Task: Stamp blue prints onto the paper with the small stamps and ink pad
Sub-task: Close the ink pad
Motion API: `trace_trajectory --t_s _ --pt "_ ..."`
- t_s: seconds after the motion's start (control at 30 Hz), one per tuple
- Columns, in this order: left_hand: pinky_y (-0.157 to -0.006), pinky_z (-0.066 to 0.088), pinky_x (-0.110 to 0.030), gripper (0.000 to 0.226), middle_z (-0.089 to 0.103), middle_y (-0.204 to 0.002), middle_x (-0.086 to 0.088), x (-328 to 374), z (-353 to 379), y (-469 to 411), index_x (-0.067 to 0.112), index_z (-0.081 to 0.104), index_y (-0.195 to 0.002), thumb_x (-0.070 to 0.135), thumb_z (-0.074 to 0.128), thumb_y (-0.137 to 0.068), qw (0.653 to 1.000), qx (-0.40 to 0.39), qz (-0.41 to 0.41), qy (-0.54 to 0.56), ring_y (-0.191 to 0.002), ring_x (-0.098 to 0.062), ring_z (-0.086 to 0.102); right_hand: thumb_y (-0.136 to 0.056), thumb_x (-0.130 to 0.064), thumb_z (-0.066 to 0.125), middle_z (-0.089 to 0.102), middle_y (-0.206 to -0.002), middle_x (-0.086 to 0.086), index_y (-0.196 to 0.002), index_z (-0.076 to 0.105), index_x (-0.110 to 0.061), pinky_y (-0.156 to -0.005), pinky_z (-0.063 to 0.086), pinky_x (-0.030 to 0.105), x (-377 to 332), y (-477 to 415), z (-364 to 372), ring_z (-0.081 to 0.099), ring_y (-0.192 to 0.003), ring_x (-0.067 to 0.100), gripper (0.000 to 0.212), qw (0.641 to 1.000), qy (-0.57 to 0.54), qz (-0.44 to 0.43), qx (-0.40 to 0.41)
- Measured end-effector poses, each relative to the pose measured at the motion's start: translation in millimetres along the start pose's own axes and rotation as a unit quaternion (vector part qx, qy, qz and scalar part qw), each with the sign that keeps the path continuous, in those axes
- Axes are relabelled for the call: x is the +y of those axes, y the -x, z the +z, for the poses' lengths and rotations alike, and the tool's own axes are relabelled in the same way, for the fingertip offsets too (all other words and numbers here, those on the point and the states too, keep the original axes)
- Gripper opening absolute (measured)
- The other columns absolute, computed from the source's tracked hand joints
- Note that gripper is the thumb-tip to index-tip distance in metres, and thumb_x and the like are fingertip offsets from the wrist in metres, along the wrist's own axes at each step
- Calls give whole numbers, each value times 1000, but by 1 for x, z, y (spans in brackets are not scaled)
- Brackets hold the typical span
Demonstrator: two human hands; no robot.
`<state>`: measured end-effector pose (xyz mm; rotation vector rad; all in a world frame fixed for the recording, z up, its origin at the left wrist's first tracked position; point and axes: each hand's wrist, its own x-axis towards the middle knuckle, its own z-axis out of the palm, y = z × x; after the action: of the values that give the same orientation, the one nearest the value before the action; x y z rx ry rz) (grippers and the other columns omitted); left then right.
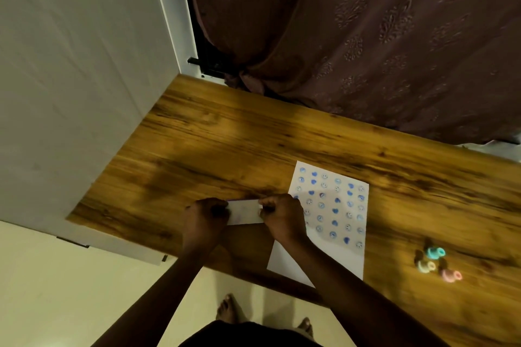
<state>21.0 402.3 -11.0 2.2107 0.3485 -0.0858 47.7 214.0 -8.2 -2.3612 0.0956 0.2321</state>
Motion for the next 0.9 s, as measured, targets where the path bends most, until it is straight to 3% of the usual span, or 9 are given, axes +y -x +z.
trace_trajectory --t_s 0.1,0.27,0.33,0.47,0.5,0.6,0.7,0.83,0.9 --pt "-97 59 -53 20 79 -112 -15 -1 1 -1 6 78 -109 11 78 -90 999 0 -17 35 -101 -29 75 -91 -12 74 77 -120 1 -116 77 -18 -92 46 16 -1 0 3 71 -111 17 26 1000 -9 6 8" --pt "-100 57 -52 20 77 -111 -15 -3 5 -1 5 75 -109 10 78 -90 997 -2 -24 69 -105 -31 73 -89 -7 75 77 -117 4 -113 77 -14 -100 56 31 -5 -1 5 72 -110 18 25 999 -34 36 10" --pt "-99 57 -53 24 77 -112 -17 -4 5 -2 4 74 -111 10 80 -89 995 -1 -33 92 -107 -34 73 -89 -6 75 77 -117 3 -113 77 -14 -96 55 26 -5 1 4 72 -110 17 26 998 -46 42 23" --pt "-76 56 -26 19 76 -96 -6 9 5 -6 14 76 -105 7 78 -87 994 5 -19 103 -102 -38 74 -88 -10 77 77 -116 2 -114 77 -15 -91 52 20 -5 7 -9 72 -108 16 26 994 -75 42 63" --pt "-78 56 -28 19 76 -98 -11 15 7 -5 12 76 -105 4 77 -88 993 0 -11 117 -103 -40 74 -88 -11 78 78 -116 2 -114 77 -15 -92 54 22 -3 10 -17 72 -107 16 26 993 -78 43 75" --pt "-101 54 -59 25 73 -106 -17 40 18 7 12 70 -99 -11 69 -89 978 -29 18 204 -109 -41 70 -89 -12 77 76 -120 3 -118 75 -15 -97 54 26 8 20 -44 72 -109 18 29 990 -82 54 103" --pt "-95 61 -54 22 78 -97 -7 67 43 21 14 77 -100 -2 80 -84 982 -14 47 181 -92 -25 76 -88 -12 77 74 -125 2 -120 75 -16 -106 54 36 28 40 -75 69 -115 18 32 985 -78 68 138" --pt "-98 58 -57 28 78 -110 -18 105 84 48 5 76 -108 -8 79 -84 972 -50 25 229 -101 -37 76 -86 -10 78 76 -121 1 -117 76 -14 -106 54 37 64 72 -117 71 -111 16 31 975 -90 107 173" --pt "-98 59 -52 29 78 -106 -14 117 108 66 9 76 -106 -6 81 -82 972 -60 22 224 -95 -30 77 -86 -7 77 77 -114 1 -114 77 -12 -103 55 34 85 91 -137 72 -103 13 28 967 -112 130 187"
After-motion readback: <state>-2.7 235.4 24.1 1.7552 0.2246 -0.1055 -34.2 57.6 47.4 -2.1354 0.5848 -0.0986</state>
